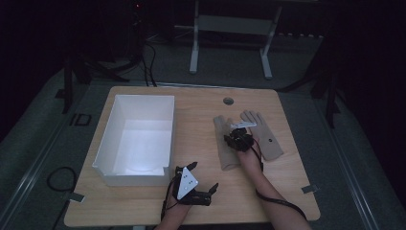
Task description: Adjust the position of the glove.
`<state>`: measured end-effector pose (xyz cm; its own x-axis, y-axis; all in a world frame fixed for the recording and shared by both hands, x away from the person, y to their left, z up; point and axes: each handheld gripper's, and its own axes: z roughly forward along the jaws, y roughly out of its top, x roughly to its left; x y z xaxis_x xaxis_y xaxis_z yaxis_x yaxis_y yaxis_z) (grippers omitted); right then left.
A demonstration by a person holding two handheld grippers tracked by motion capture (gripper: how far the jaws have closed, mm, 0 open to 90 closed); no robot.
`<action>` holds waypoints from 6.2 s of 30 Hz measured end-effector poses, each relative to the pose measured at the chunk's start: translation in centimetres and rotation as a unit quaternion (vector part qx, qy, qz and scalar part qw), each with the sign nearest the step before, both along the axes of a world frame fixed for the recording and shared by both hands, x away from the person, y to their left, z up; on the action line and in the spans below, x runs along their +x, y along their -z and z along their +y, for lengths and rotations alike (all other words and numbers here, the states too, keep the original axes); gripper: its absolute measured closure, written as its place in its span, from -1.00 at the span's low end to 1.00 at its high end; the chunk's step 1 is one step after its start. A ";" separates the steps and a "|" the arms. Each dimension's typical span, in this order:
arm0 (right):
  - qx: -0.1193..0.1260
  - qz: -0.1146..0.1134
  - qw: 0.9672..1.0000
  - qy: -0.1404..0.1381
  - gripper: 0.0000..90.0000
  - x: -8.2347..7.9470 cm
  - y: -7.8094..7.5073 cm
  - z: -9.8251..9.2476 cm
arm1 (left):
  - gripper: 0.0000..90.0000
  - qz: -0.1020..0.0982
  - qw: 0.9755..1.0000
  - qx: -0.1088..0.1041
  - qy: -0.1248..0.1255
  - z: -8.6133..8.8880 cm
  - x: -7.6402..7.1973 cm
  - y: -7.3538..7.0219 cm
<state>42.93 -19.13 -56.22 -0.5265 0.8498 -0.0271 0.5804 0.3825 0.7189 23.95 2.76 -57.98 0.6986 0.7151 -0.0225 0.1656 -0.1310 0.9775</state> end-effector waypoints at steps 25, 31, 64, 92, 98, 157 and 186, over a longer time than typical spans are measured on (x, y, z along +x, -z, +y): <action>0.099 -0.027 0.993 0.049 0.77 -6.4 -6.0 -1.5 | -0.99 0.000 1.000 -0.001 -0.002 0.0 0.0 0.0; 0.106 -0.003 0.992 0.073 0.77 -7.3 -3.7 -2.1 | -0.99 0.001 1.000 0.001 -0.002 0.0 0.0 0.0; 0.053 -0.057 0.997 0.025 0.14 -6.0 -3.5 -3.0 | -0.99 -0.001 1.000 0.000 0.002 0.0 0.0 0.0; 0.021 -0.050 0.998 0.041 0.07 0.2 -4.9 -11.5 | -0.99 0.001 1.000 -0.002 0.002 0.0 0.1 0.0; 0.013 -0.047 0.998 0.037 0.03 1.7 -4.8 -12.4 | -0.99 0.001 1.000 -0.002 0.002 0.0 0.1 0.0; 0.025 -0.051 0.978 0.202 0.71 -6.1 -7.2 -13.7 | -0.99 0.001 1.000 -0.004 0.002 0.0 0.1 0.0; 0.013 0.001 0.980 0.197 0.50 -8.8 -0.8 -13.2 | -0.99 0.002 1.000 -0.005 0.003 0.0 0.1 0.0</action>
